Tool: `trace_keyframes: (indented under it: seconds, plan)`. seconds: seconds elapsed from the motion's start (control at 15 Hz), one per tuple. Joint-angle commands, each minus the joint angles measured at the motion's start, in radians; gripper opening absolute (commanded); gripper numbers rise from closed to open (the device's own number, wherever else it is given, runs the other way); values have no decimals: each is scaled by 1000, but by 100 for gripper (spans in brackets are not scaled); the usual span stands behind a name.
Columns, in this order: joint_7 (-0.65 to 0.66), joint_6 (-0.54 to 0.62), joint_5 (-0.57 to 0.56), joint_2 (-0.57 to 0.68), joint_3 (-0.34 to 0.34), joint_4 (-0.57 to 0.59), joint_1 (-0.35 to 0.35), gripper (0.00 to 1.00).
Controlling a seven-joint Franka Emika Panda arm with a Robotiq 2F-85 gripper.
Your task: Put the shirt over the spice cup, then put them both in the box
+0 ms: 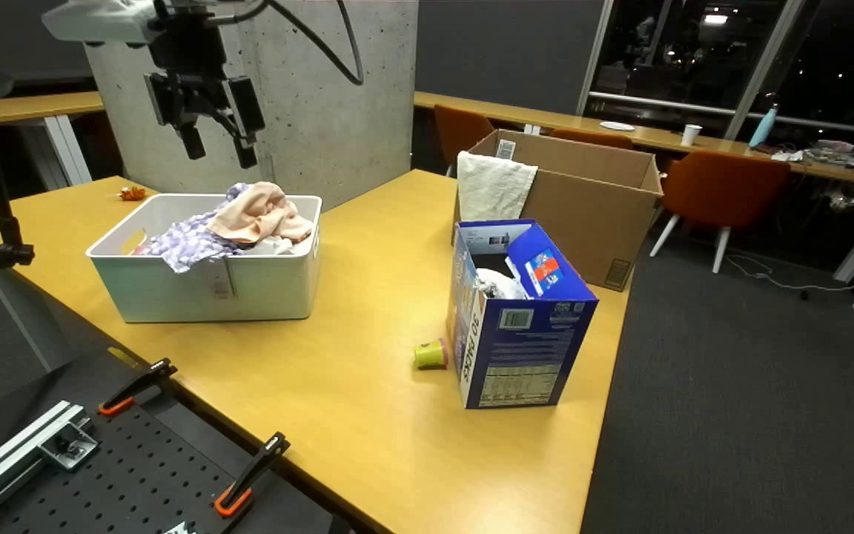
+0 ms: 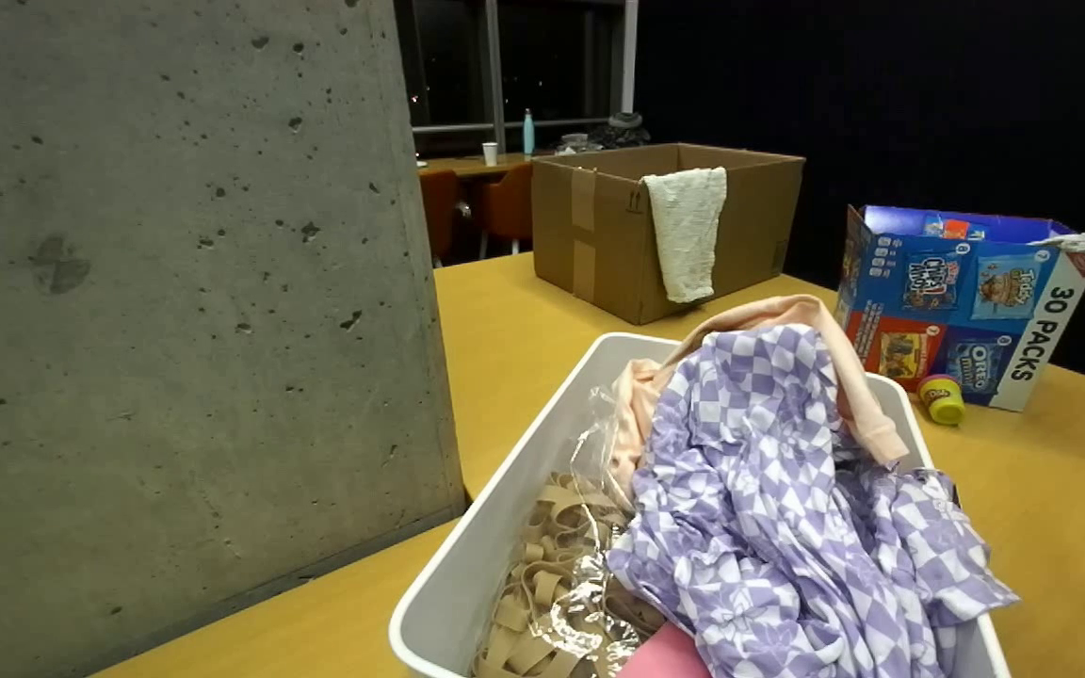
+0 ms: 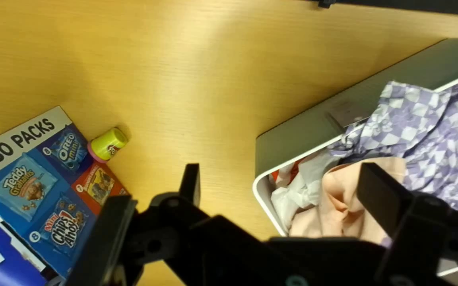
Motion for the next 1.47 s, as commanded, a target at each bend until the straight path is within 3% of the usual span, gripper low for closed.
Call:
trace_keyframes:
  seconds: [0.0, 0.27, 0.47, 0.73, 1.4]
  plan:
    - [-87, 214, 23, 2, -90, -108, -40, 100]
    - [-206, 429, 80, 106, -191, -132, -71, 100]
    - [-324, 498, 249, 254, -239, -53, -44, 100]
    - [-381, 467, 448, 421, -195, 58, -73, 100]
    - [-279, 491, 553, 628, -130, 113, -217, 100]
